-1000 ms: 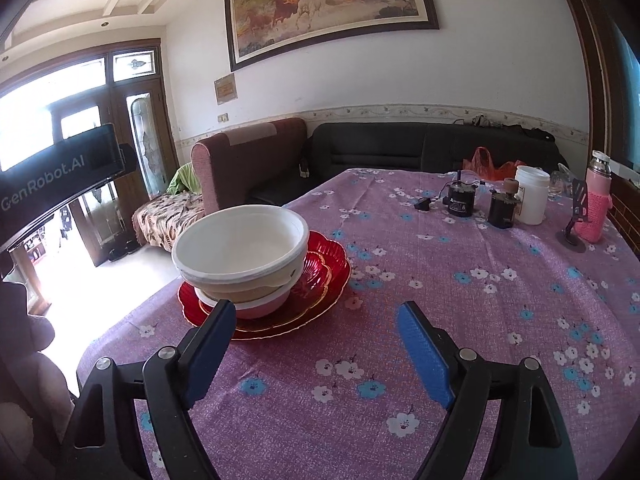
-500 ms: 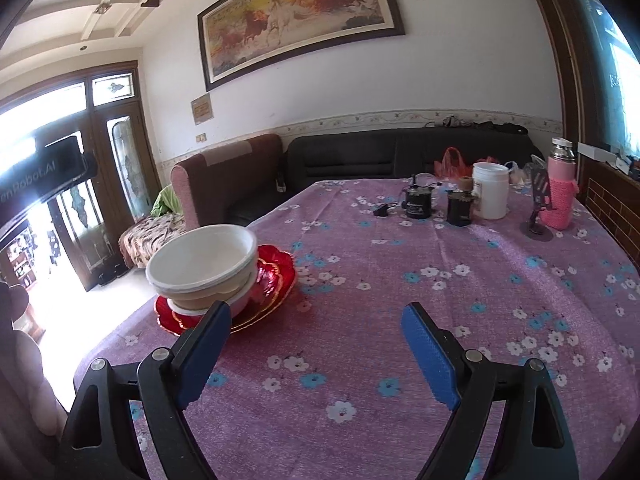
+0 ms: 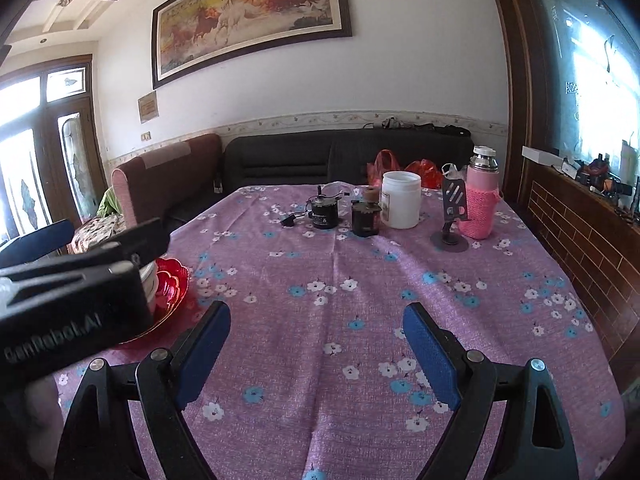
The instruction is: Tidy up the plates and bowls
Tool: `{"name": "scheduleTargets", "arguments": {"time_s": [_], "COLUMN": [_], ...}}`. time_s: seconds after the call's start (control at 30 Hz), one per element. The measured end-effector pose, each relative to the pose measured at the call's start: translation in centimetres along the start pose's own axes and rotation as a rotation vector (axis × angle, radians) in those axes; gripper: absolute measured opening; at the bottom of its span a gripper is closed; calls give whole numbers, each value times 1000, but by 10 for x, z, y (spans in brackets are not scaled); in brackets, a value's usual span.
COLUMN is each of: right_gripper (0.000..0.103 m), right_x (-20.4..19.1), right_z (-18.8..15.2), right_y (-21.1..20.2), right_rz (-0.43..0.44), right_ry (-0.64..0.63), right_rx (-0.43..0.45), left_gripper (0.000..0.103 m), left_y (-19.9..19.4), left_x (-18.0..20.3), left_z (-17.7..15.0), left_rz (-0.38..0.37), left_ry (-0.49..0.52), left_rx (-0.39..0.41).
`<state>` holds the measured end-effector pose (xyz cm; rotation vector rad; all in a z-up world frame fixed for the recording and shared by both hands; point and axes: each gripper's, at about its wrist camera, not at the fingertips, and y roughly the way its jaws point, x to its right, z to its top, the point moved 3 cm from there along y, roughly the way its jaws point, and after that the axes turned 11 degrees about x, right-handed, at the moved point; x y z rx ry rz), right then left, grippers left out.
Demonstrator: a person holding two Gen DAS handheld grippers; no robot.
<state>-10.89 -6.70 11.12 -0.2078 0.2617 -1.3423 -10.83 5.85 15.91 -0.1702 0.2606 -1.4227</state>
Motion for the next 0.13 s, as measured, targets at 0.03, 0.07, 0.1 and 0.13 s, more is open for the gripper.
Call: {"name": "scheduleTargets", "arguments": {"time_s": [0.03, 0.07, 0.1, 0.13], "right_gripper": [91, 91, 91, 91], "right_x": [-2, -5, -5, -2], "right_z": [2, 3, 3, 4], "right_y": [2, 4, 6, 9], "right_rz": [-8, -16, -29, -47], "right_ry": [-12, -26, -30, -18], "right_rx": [-4, -10, -15, -22], "left_gripper": [103, 103, 103, 103], "left_y": [2, 3, 5, 8], "left_x": [3, 6, 7, 8], "left_z": [1, 2, 3, 4], "left_rz": [-12, -24, -30, -26], "left_ry": [1, 0, 2, 4], "left_rx": [-2, -3, -3, -2]}}
